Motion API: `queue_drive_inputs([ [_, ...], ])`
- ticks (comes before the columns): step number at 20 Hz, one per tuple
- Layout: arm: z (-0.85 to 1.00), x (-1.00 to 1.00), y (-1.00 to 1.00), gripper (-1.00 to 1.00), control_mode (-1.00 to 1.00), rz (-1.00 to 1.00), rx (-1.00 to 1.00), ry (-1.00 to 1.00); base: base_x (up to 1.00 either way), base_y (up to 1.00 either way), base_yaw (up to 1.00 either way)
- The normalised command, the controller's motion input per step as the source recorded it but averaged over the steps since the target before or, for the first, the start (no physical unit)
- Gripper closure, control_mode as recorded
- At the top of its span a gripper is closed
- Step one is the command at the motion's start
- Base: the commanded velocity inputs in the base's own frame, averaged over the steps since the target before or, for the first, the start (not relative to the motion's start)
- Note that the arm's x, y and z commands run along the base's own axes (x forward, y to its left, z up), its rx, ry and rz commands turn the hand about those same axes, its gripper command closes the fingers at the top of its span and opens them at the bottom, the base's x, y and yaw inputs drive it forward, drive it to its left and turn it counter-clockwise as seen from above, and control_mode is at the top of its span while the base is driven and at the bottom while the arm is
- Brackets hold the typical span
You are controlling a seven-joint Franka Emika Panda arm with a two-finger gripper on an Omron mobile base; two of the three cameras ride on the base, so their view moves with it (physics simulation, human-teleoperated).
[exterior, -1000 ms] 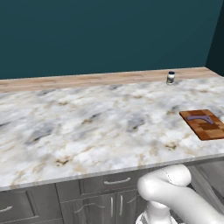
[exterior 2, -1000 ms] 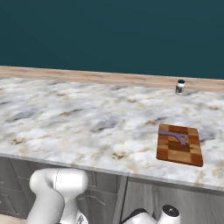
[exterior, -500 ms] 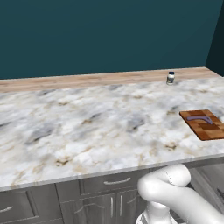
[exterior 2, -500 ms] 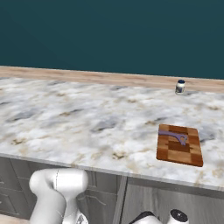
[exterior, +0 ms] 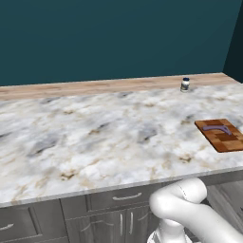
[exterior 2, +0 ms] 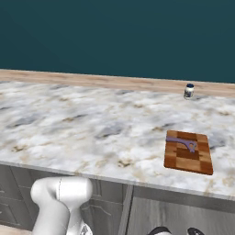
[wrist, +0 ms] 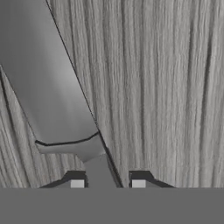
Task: Open the drawer on the right and place the cutting tools on the cutting board.
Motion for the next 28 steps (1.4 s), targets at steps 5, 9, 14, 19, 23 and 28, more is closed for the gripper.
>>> queue_drive_inputs([
  [5, 0.26, -0.01, 0.00, 1.00, -1.00, -0.13, 0.00, -0.01, 0.00, 0.00, 0.00],
  [9, 0.93, -0.07, 0.00, 1.00, -1.00, -0.10, 0.00, -0.06, 0.00, 0.00, 0.00],
  [14, 1.00, -0.10, 0.00, 1.00, -1.00, -0.03, 0.00, -0.09, 0.00, 0.00, 0.00],
  [19, 1.00, -0.13, 0.05, 1.00, -1.00, 0.00, -0.02, -0.05, 0.00, 0.00, 0.00],
  [23, 1.00, -0.30, 0.34, 1.00, -1.00, 0.00, -0.07, -0.04, 0.00, 0.00, 0.00],
  [28, 1.00, -0.22, 0.76, 1.00, -1.00, -0.03, -0.13, -0.02, 0.00, 0.00, 0.00],
])
